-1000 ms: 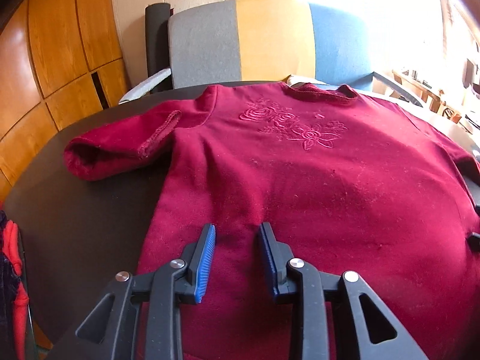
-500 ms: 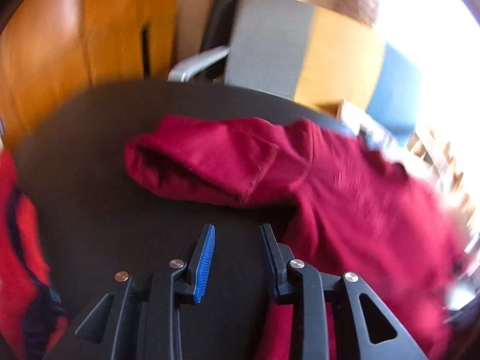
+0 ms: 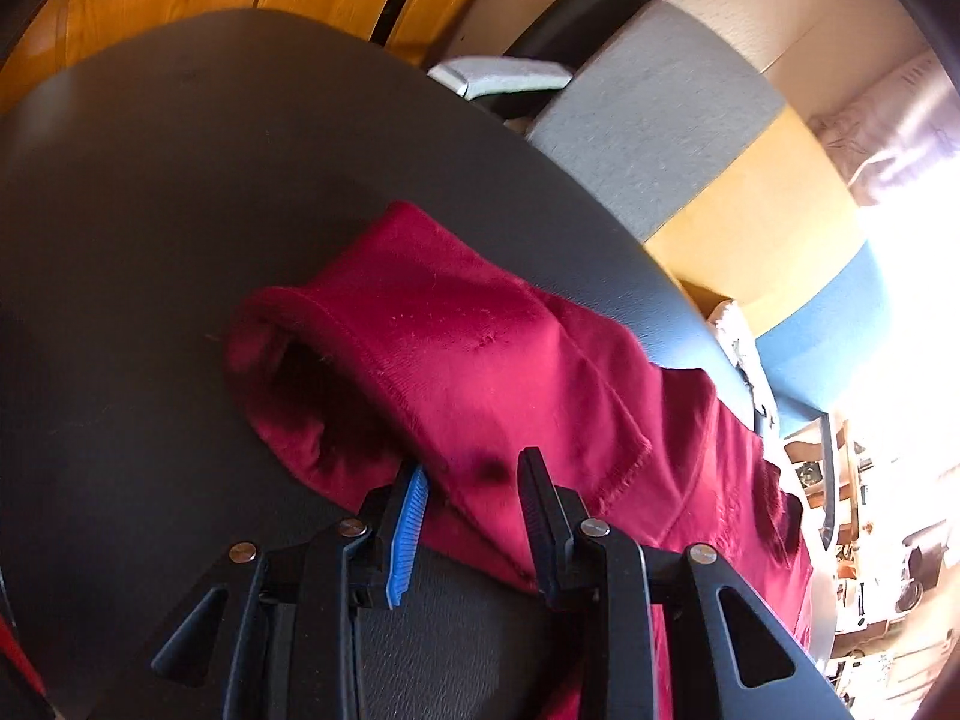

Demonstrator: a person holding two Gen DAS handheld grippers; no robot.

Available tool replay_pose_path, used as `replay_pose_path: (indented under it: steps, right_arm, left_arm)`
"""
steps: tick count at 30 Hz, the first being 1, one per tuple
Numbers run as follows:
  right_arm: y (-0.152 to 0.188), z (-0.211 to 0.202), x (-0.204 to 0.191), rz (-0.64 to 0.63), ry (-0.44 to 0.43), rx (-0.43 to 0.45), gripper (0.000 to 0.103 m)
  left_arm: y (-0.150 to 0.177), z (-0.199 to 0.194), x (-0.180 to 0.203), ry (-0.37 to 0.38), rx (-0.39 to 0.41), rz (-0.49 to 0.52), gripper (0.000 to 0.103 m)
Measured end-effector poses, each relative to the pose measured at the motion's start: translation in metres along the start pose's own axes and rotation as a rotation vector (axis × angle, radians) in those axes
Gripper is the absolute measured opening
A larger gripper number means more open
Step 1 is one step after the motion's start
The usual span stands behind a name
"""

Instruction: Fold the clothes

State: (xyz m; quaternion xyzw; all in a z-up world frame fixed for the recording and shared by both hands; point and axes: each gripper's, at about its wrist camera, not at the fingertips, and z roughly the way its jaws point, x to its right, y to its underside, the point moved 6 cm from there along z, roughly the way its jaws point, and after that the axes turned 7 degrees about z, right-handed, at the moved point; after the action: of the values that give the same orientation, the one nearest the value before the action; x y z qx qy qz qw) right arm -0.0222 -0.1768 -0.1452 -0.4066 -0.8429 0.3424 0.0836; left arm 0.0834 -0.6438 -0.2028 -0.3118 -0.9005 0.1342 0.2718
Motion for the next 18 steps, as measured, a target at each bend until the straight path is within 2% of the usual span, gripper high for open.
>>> replay_pose_path:
  steps: [2,3,4,5,6,7,9,12,13,14,16,18]
  right_arm:
    - [0.0,0.002,-0.002,-0.003,-0.001,-0.001,0.098]
    - [-0.001,0.003,-0.003,-0.002,-0.001,-0.001,0.098]
    - [-0.001,0.003,-0.003,-0.001,-0.002,-0.002,0.099]
    - [-0.001,0.003,-0.003,-0.001,-0.003,-0.002,0.099]
    - [-0.001,0.003,-0.003,-0.001,-0.004,-0.003,0.099]
    - [-0.001,0.003,-0.003,0.0,-0.003,-0.003,0.1]
    - [-0.001,0.003,-0.003,0.001,-0.005,-0.003,0.1]
    - [-0.001,0.004,-0.003,0.001,-0.007,-0.004,0.101]
    - [-0.001,0.004,-0.003,0.001,-0.008,-0.004,0.101]
    - [-0.001,0.004,-0.004,0.001,-0.009,-0.004,0.101]
    - [-0.001,0.004,-0.004,0.002,-0.009,-0.003,0.101]
    - [-0.001,0.004,-0.004,0.003,-0.011,-0.002,0.101]
  left_arm:
    - [-0.001,0.008,-0.002,-0.004,-0.017,-0.03,0.028]
    - [-0.003,0.007,-0.002,0.009,-0.006,-0.046,0.024]
    - [-0.005,0.005,-0.002,0.021,0.006,-0.062,0.014]
    - [-0.007,0.004,-0.002,0.034,0.017,-0.078,0.009]
    - [-0.011,-0.001,-0.003,0.048,0.042,-0.099,0.007]
    - [-0.019,-0.013,-0.005,0.058,0.087,-0.127,0.007]
    - [-0.034,-0.041,-0.017,0.03,0.181,-0.203,0.007]
    - [-0.053,-0.084,-0.042,-0.097,0.298,-0.305,0.008]
    - [-0.057,-0.094,-0.048,-0.141,0.32,-0.326,0.013]
    - [-0.061,-0.099,-0.052,-0.177,0.314,-0.33,0.017]
    - [-0.063,-0.102,-0.055,-0.2,0.289,-0.334,0.023]
    - [-0.063,-0.107,-0.055,-0.218,0.296,-0.349,0.023]
